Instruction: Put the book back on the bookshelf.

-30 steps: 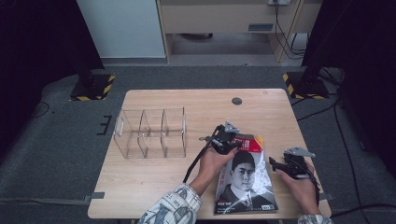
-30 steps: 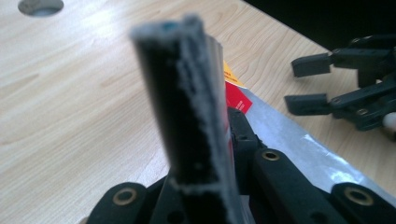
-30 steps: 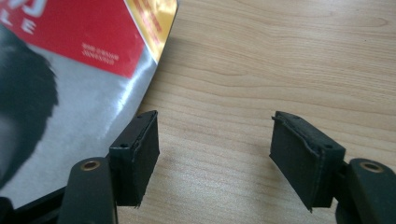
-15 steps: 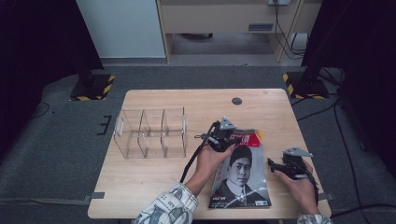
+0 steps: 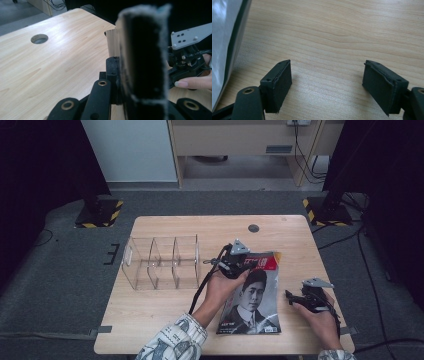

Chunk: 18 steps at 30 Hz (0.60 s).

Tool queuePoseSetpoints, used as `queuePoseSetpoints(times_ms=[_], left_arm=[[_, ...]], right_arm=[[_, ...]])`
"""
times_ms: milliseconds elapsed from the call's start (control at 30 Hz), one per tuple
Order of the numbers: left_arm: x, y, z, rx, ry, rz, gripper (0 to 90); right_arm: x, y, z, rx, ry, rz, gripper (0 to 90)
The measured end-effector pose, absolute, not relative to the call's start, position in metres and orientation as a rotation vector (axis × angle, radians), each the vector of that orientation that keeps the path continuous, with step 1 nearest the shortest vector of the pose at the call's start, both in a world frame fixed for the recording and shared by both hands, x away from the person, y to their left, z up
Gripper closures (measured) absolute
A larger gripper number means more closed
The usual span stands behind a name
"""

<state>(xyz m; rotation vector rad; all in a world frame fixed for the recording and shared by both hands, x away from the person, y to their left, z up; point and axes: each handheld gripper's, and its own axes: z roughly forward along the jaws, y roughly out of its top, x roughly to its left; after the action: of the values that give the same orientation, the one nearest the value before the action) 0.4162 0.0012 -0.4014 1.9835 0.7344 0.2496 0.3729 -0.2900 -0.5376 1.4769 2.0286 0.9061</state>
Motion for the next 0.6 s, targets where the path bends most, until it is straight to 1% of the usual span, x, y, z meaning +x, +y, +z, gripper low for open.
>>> queuePoseSetpoints(times_ms=[600], left_arm=[[0.414,0.001,-0.384,1.942,0.702,0.233,86.7]], right_arm=[[0.373,-0.29,-0.538,1.472,2.031,0.907,23.5]])
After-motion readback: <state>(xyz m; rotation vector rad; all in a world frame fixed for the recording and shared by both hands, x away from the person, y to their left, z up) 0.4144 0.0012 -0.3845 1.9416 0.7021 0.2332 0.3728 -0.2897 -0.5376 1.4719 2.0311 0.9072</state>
